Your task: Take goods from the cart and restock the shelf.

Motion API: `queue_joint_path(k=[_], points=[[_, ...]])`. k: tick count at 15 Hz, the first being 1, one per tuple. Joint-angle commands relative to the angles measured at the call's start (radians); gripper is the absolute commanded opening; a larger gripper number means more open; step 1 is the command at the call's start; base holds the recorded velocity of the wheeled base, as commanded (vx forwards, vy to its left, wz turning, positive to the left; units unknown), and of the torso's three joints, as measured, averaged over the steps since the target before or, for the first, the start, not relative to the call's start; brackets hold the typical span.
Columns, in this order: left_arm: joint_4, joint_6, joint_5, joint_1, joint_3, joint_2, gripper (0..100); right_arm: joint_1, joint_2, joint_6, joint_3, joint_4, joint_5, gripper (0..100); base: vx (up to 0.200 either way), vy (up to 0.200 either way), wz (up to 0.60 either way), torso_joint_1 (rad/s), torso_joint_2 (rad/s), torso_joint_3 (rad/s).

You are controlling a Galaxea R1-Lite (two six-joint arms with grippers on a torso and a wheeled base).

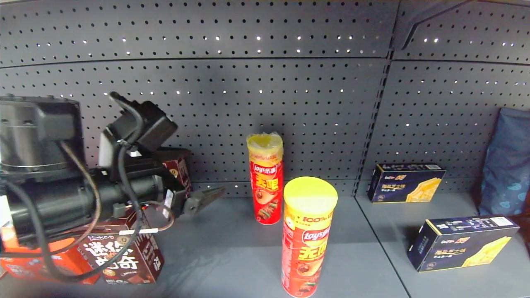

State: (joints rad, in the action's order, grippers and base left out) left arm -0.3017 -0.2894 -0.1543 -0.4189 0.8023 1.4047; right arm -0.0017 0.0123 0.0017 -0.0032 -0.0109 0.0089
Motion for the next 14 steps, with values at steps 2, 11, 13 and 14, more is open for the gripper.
queue_joint_path(k=[2, 11, 13, 14], points=[[0.165, 0.016, 0.107, 0.005, -0.092, -0.331, 100, 0.0, 0.001, 0.0, 0.0, 0.0, 0.0, 100, 0.0, 0.0, 0.0, 0.0, 0.0, 0.0], [0.124, -0.067, 0.41, -0.003, 0.018, -0.148, 100, 0.0, 0.001, 0.0, 0.0, 0.0, 0.0, 100, 0.0, 0.0, 0.0, 0.0, 0.0, 0.0], [0.036, -0.14, 0.41, -0.003, 0.08, -0.01, 100, 0.0, 0.001, 0.0, 0.0, 0.0, 0.0, 100, 0.0, 0.0, 0.0, 0.0, 0.0, 0.0], [-0.037, -0.18, 0.41, -0.003, 0.101, 0.092, 100, 0.0, 0.001, 0.0, 0.0, 0.0, 0.0, 100, 0.0, 0.0, 0.0, 0.0, 0.0, 0.0]])
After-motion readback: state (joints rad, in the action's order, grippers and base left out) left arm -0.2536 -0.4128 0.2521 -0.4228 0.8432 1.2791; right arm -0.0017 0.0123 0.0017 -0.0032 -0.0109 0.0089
